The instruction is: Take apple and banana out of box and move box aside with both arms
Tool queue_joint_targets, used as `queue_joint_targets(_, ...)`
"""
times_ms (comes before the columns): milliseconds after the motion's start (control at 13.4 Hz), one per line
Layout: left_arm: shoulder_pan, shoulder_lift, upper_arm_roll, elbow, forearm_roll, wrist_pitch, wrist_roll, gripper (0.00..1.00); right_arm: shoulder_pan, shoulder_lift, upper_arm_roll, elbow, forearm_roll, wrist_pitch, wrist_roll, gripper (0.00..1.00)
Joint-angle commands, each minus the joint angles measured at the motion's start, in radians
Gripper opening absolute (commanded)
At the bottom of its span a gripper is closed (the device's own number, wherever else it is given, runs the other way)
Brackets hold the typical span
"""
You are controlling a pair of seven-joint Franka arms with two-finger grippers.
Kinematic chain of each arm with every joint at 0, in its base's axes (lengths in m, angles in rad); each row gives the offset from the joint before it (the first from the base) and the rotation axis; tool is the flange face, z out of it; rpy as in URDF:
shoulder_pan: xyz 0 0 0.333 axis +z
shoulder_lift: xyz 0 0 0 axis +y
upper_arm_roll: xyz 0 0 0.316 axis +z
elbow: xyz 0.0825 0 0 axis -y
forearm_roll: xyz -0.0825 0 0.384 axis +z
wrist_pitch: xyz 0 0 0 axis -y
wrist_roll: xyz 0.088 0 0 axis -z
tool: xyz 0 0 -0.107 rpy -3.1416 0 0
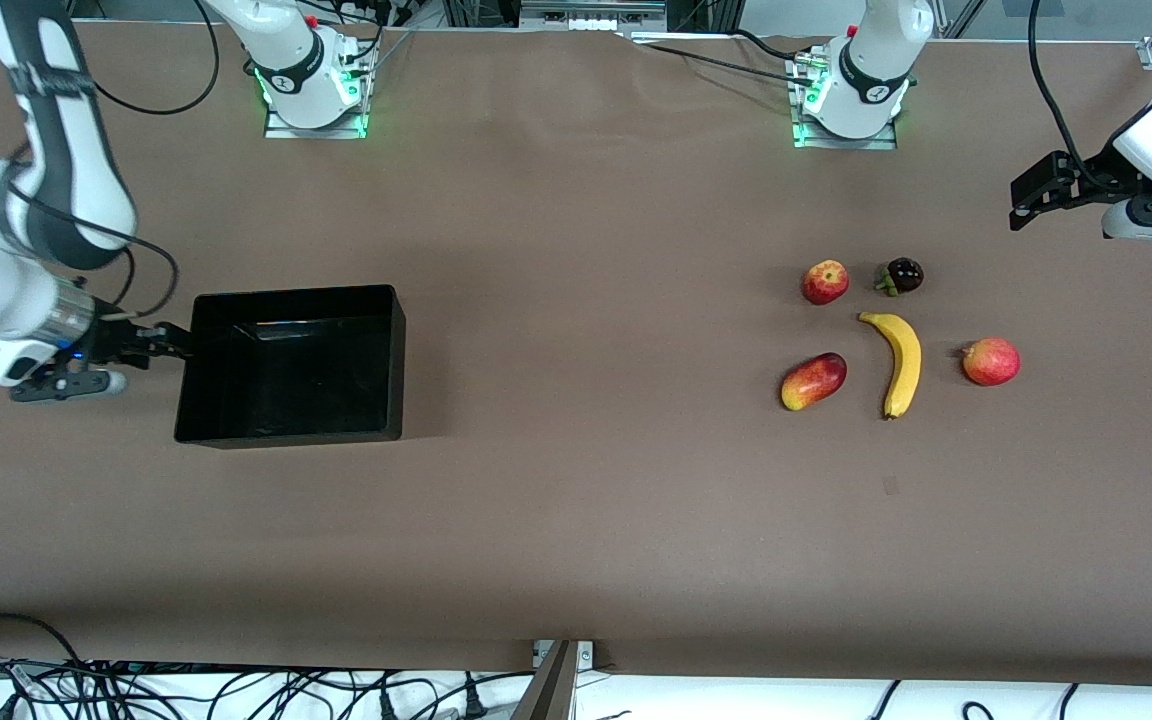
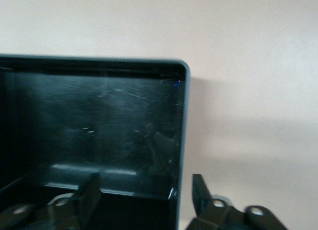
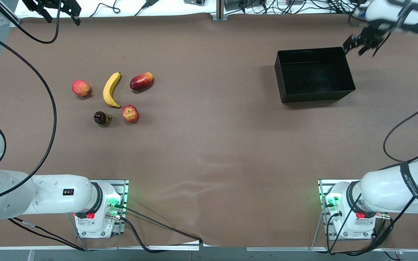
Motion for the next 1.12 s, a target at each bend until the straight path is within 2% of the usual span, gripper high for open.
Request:
queue_joint_targets(0, -0.003, 0.014, -0.003, 0.034, 0.023, -0.025, -0.008, 1.0, 0.023, 0.001, 0.007, 0.178, 0.004, -0.202, 0.02, 1.0)
queue_joint_targets(150, 0.001, 0.014, -0.002, 0.034, 0.022, -0.039, -0.007, 1.0, 0.043, -0.061, 0.024, 0.209, -0.007, -0.279, 0.094, 1.0)
queue_joint_targets(299, 0.005, 0.014, -0.002, 0.034, 0.023, -0.041, -0.002, 1.0, 0.056, -0.122, 0.056, 0.242, -0.082, -0.356, 0.137, 1.0)
queue_joint_targets(524, 0.004, 0.016, -0.002, 0.034, 0.023, -0.039, -0.007, 1.0, 0.063, -0.133, 0.076, 0.363, -0.116, -0.52, 0.174, 1.0)
queue_joint_targets(749, 0.005, 0.016, -0.002, 0.034, 0.023, -0.041, -0.004, 1.0, 0.063, -0.208, 0.078, 0.324, -0.102, -0.592, 0.197, 1.0)
queue_joint_targets(898, 0.005, 0.016, -0.002, 0.034, 0.022, -0.041, -0.004, 1.0, 0.066, -0.268, 0.084, 0.248, -0.099, -0.577, 0.215, 1.0)
queue_joint_targets(1048, 0.004, 0.016, -0.002, 0.034, 0.022, -0.041, -0.01, 1.0, 0.065, -0.268, 0.107, 0.249, -0.094, -0.577, 0.214, 1.0)
